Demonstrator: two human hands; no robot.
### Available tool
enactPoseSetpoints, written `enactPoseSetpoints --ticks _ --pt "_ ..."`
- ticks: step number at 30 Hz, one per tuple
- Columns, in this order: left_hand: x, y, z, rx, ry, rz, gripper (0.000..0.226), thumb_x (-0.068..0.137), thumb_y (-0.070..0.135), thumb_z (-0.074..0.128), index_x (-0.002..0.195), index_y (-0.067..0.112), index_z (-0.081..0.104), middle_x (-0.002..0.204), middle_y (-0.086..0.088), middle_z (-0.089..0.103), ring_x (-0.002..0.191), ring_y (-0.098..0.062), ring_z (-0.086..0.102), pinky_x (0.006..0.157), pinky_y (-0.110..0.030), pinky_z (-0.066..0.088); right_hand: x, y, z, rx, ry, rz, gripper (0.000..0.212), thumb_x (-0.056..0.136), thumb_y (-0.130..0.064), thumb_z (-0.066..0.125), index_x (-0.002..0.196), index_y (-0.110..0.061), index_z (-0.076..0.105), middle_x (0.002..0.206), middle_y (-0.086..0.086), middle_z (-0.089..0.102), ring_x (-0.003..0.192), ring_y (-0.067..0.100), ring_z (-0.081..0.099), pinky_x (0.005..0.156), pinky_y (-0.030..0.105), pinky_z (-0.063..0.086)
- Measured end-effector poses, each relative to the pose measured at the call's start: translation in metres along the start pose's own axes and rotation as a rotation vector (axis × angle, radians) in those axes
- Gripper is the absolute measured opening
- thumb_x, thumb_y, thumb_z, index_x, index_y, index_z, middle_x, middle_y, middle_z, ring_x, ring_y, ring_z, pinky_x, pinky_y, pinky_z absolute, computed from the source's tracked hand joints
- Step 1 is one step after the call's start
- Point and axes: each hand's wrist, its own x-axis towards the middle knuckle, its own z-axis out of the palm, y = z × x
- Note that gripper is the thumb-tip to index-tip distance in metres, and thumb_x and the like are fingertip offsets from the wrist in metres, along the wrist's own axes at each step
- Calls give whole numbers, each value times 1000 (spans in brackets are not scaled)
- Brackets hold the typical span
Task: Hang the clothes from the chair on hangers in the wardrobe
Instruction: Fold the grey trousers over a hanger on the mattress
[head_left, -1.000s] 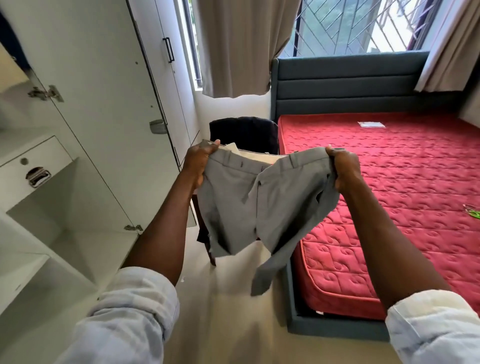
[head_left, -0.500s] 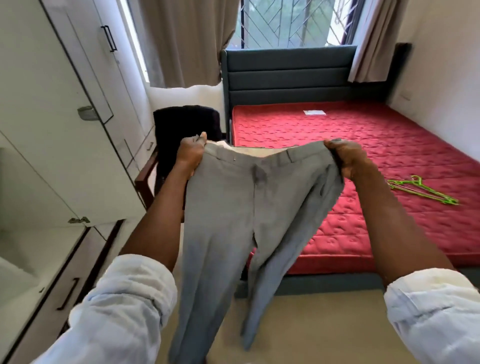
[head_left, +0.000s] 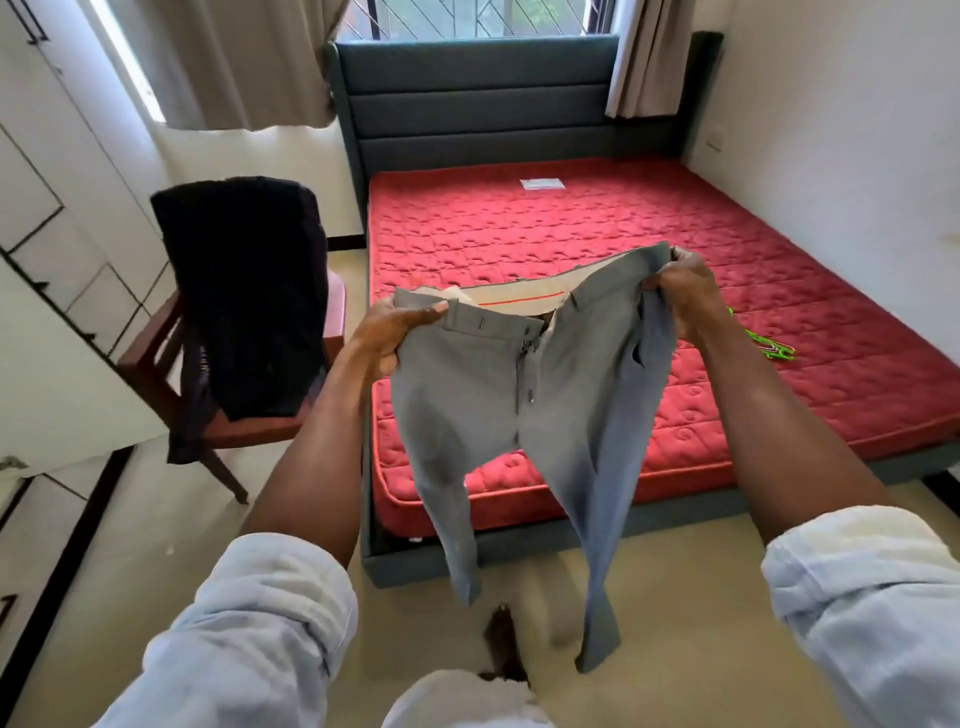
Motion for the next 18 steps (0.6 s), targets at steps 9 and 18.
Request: enactPoseSetpoints --ticks 9,18 --pt "175 -64 72 166 11 -270 3 92 9 63 92 12 65 84 -9 66 59 -15 61 57 -28 51 152 76 -19 -325 82 16 24 67 -7 44 82 -7 63 70 1 57 61 11 53 53 22 38" --pt "297 -88 109 267 -202 -571 8 93 4 60 89 4 68 82 -7 72 64 -12 68 59 -23 56 307 136 -24 -620 -137 344 33 84 0 50 55 -13 39 53 8 36 43 19 33 39 22 19"
